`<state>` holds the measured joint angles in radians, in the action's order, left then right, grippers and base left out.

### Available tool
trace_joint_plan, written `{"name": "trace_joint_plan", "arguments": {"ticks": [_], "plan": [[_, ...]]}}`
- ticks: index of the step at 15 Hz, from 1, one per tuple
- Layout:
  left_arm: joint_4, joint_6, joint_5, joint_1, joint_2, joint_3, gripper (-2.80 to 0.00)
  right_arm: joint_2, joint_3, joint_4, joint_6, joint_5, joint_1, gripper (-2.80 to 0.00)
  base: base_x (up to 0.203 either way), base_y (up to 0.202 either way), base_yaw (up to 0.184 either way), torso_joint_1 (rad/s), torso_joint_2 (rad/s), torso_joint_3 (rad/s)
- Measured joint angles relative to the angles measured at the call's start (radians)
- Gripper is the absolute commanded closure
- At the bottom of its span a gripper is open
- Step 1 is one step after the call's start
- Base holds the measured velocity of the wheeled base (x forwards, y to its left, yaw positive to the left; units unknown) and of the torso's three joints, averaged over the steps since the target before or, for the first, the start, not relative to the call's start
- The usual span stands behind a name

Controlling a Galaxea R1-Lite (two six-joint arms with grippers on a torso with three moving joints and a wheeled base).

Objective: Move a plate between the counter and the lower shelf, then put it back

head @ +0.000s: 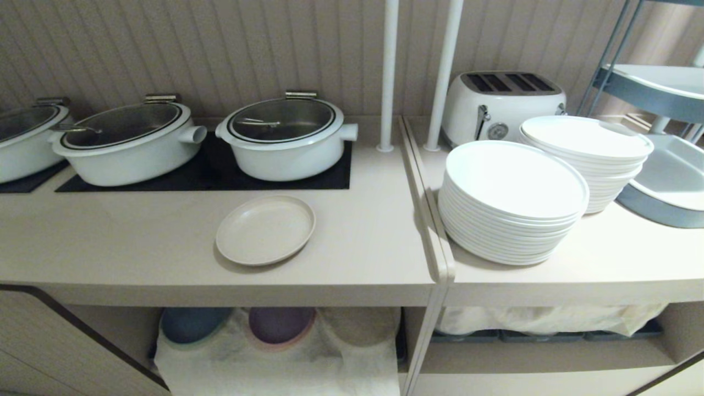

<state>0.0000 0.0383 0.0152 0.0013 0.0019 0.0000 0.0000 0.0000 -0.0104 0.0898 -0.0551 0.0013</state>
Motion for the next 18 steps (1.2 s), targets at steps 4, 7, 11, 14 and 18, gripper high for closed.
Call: {"name": "trace_joint_plan", "arguments": {"ticks": [4, 7, 11, 14, 18], "plan": [[0.002, 0.003, -0.001, 0.000, 0.000, 0.000, 0.00, 0.000, 0.000, 0.000, 0.000, 0.000, 0.000, 0.00, 0.000, 0.000, 0.000, 0.000, 0.00, 0.000], [0.002, 0.001, -0.001, 0.000, 0.000, 0.000, 0.00, 0.000, 0.000, 0.000, 0.000, 0.000, 0.000, 0.00, 0.000, 0.000, 0.000, 0.000, 0.00, 0.000], [0.002, 0.000, -0.001, 0.000, 0.000, 0.000, 0.00, 0.000, 0.000, 0.000, 0.000, 0.000, 0.000, 0.00, 0.000, 0.000, 0.000, 0.000, 0.00, 0.000], [0.002, 0.000, -0.001, 0.000, 0.000, 0.000, 0.00, 0.000, 0.000, 0.000, 0.000, 0.000, 0.000, 0.00, 0.000, 0.000, 0.000, 0.000, 0.00, 0.000], [0.002, 0.000, -0.002, 0.000, 0.000, 0.000, 0.00, 0.000, 0.000, 0.000, 0.000, 0.000, 0.000, 0.00, 0.000, 0.000, 0.000, 0.000, 0.00, 0.000]]}}
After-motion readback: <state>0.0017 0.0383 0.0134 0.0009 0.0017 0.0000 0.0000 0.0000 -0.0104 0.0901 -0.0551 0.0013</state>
